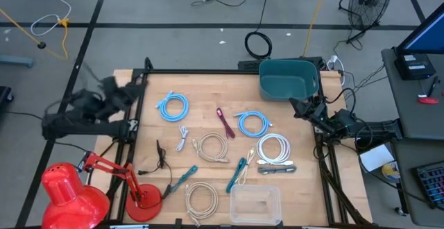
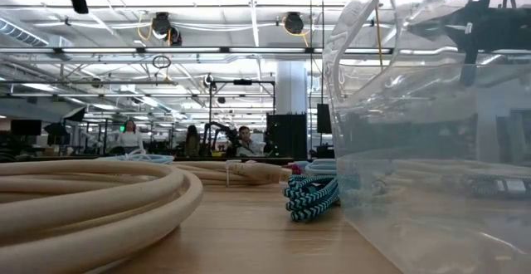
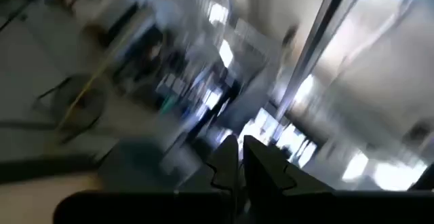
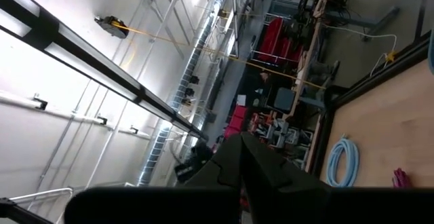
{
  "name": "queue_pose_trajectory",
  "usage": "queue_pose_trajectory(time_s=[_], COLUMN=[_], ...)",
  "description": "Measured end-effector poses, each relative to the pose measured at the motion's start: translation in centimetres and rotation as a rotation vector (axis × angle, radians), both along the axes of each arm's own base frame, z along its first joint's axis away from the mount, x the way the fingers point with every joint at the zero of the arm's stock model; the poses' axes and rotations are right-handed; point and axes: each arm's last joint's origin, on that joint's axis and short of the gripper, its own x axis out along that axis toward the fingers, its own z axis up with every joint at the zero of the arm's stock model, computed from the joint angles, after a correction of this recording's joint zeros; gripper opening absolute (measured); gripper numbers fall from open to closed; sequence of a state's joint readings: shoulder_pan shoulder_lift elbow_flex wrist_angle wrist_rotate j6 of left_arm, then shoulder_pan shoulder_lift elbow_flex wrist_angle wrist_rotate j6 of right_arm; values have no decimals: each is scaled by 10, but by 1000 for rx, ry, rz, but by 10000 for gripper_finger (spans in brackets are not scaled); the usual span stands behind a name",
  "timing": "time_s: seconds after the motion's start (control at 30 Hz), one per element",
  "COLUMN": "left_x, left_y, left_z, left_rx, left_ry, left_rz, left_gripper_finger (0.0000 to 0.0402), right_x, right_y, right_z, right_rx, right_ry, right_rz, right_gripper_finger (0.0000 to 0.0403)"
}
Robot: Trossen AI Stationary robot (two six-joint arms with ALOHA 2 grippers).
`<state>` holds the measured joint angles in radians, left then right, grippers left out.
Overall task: Pick & Place USB Port
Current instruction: Put the left blue HDMI cable into the blue bin
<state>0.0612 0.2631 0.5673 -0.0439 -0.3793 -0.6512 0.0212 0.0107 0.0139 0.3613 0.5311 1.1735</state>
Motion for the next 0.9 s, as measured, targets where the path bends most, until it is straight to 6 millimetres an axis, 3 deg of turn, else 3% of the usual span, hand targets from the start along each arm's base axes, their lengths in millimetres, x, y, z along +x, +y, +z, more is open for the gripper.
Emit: queue_pose_trajectory(time_s=[0.13, 0.23, 0.33, 0.47, 0.63, 0.9], left_x=[27, 47, 69, 94, 111, 114], left_y=[0, 4, 10, 23, 51, 104], left_z=[13, 11, 2, -15, -44, -81], left_rx=[69, 91, 114, 70, -26, -240], left_ry=[447, 694, 902, 1094, 1337, 1542], left_rz=[-41, -22, -15, 22, 101, 113], left_gripper_finger=[26, 30, 60, 133, 205, 225], right_x=[0, 0, 0, 1, 1, 1], right_y=[0, 0, 0, 0, 0, 0], right_z=[0, -1, -1, -1, -1, -1], right_rx=[-9, -10, -11, -11, -13, -15], right_ry=[6, 12, 17, 20, 21, 23], right_rz=[-3, -3, 0, 4, 3, 2], right_gripper_finger=[0, 0, 0, 0, 0, 0])
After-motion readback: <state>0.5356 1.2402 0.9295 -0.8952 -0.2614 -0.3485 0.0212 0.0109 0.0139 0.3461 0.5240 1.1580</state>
